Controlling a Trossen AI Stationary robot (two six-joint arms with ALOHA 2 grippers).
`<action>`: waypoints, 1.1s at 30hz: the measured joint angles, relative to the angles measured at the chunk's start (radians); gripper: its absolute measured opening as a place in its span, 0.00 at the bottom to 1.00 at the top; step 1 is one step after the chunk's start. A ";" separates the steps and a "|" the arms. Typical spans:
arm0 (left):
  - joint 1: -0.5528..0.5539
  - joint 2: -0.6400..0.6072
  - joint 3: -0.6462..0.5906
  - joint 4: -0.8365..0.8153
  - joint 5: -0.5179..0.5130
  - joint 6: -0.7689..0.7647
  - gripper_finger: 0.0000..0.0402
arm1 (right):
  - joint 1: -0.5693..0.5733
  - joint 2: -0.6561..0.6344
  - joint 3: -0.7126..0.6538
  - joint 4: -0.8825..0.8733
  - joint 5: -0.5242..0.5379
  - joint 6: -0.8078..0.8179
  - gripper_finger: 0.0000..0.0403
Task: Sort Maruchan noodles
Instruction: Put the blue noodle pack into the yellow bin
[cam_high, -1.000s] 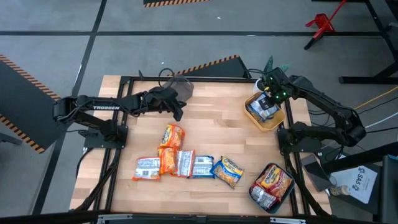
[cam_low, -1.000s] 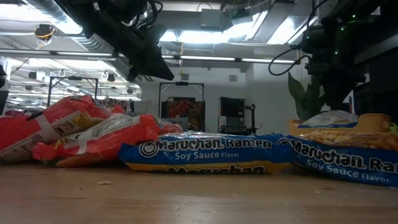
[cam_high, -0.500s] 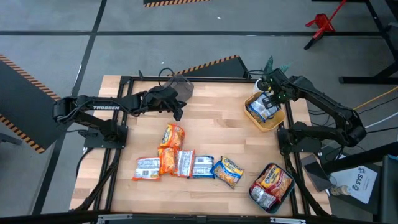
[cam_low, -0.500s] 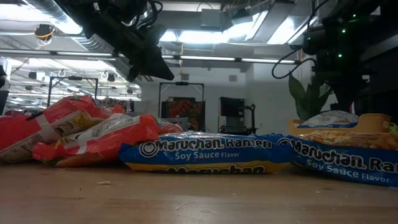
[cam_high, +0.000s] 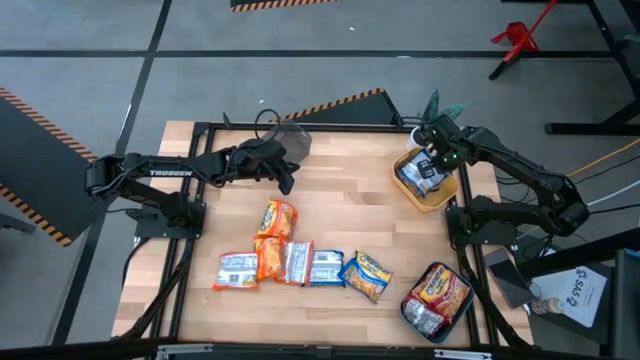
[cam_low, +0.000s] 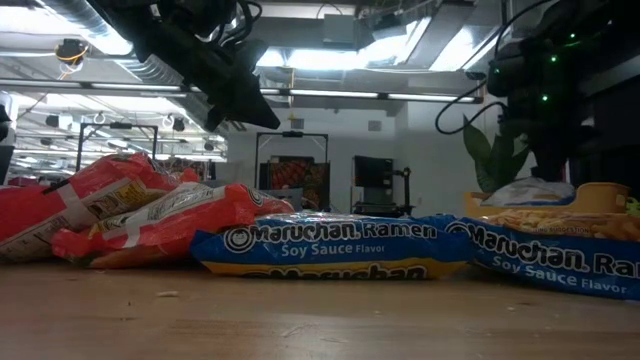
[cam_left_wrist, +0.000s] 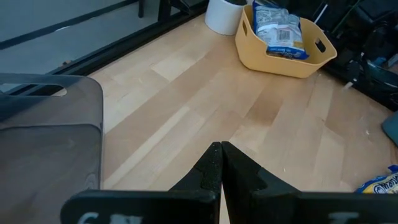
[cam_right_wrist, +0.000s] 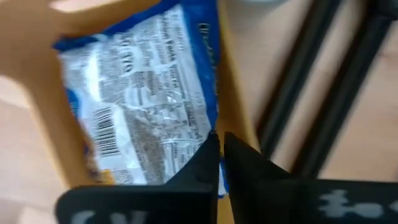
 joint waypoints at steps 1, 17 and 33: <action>0.000 0.000 0.000 0.000 0.000 0.000 0.00 | 0.000 0.000 0.000 0.009 -0.025 -0.002 0.01; -0.001 0.000 0.000 0.001 0.024 0.003 0.00 | 0.001 0.028 0.000 0.004 -0.116 -0.030 0.00; -0.002 0.000 0.000 0.002 0.049 0.003 0.00 | 0.000 -0.056 0.071 0.028 -0.151 0.080 0.00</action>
